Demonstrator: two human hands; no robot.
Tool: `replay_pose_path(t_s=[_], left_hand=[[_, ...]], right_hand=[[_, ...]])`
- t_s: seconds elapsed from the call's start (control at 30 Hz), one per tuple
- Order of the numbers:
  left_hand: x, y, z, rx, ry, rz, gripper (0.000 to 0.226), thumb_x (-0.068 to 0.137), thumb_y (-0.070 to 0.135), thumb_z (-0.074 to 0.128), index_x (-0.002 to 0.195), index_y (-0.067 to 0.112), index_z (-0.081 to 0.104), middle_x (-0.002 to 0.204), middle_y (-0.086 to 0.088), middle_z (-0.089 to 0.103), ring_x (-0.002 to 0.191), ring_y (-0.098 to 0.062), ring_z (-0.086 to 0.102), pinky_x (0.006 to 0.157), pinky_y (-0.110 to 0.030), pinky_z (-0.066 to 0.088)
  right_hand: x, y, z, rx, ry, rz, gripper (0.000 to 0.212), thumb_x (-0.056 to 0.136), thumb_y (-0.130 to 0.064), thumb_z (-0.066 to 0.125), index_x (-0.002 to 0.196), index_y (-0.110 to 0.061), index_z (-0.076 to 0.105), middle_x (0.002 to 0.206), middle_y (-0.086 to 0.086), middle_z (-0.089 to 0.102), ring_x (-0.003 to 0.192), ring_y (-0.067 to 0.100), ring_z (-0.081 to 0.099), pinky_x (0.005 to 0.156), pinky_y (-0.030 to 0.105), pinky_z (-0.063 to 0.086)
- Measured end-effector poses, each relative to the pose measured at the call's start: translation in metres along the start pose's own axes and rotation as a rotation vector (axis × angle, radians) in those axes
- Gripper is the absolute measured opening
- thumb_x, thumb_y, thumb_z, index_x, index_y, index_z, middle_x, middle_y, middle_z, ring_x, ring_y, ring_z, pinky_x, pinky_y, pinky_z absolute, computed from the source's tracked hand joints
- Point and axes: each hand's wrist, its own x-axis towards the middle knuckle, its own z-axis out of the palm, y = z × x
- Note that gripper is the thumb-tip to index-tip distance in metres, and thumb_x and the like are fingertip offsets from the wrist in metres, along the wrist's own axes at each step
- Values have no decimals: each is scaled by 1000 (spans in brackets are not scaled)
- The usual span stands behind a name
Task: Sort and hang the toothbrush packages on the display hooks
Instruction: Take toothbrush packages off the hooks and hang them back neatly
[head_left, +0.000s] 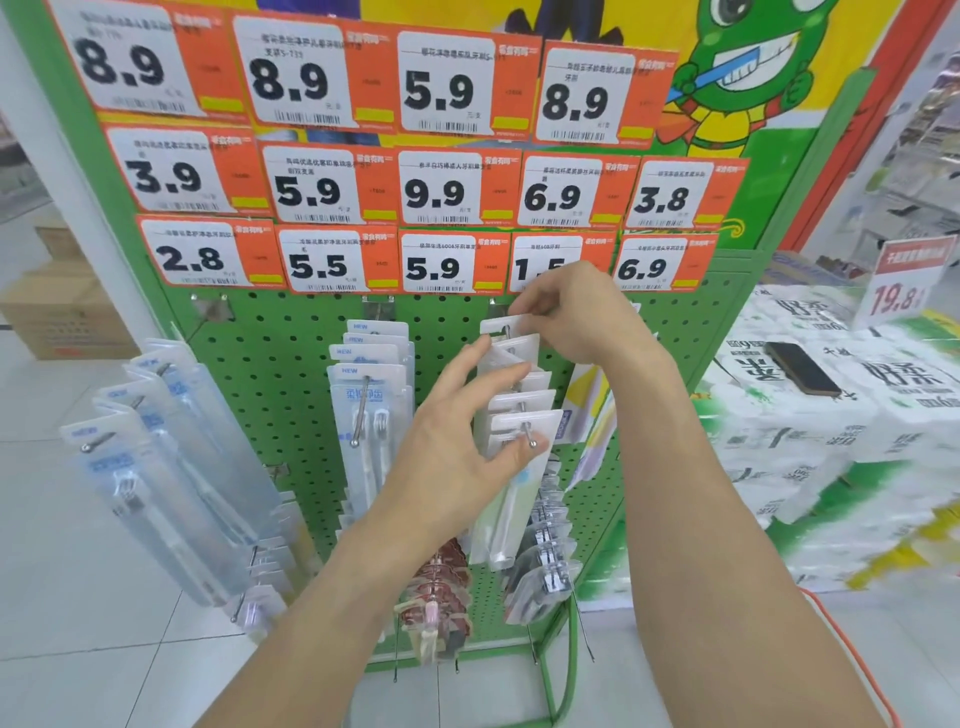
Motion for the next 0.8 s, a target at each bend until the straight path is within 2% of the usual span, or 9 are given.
replay_pose_path(t_s=[0.23,0.4,0.53,0.67,0.73,0.8], left_hand=[[1,0,1,3,5,5,54,87,35,77,136,45,56,158,34,21,127,30,23,88,13,17],[-1,-2,3,-4,27,12,56,86,34,79,136,42,57,158,30,24,121,37,20,89,13,16],[-2,-2,4,-21,60,12,56,84,33,80,136,39,58,157,28,27,125,34,21,92,12,16],[-4,-1,5,-41,85,37,59,83,29,82,136,36,58,156,25,31,127,32,24,94,11,17],[-7,1,4,-45,93,58,63,81,31,83,138,35,57,156,25,31,132,28,23,96,10,16],[-12,5,3,-42,110,78,65,80,33,83,139,36,55,156,24,31,142,16,21,103,6,14]], right_hand=[[-10,-3,-6,-24,86,-95,14,92,-11,69,101,-18,78,89,3,72,83,18,67,79,31,54],[-22,-2,-5,-45,214,-95,26,92,-4,65,113,-16,75,88,-2,67,81,15,63,85,35,55],[-37,-3,-1,-53,360,-145,31,89,-3,63,114,-19,75,91,-1,69,81,19,65,83,41,56],[-55,-1,-2,21,533,-178,25,86,-4,66,105,-16,78,88,1,69,76,21,67,77,44,57],[-66,-1,-2,65,624,-204,21,85,-4,68,99,-15,79,82,-3,66,71,16,66,72,41,59],[-78,1,-3,114,695,-218,20,84,-3,69,97,-15,79,82,-5,65,68,9,64,67,31,58]])
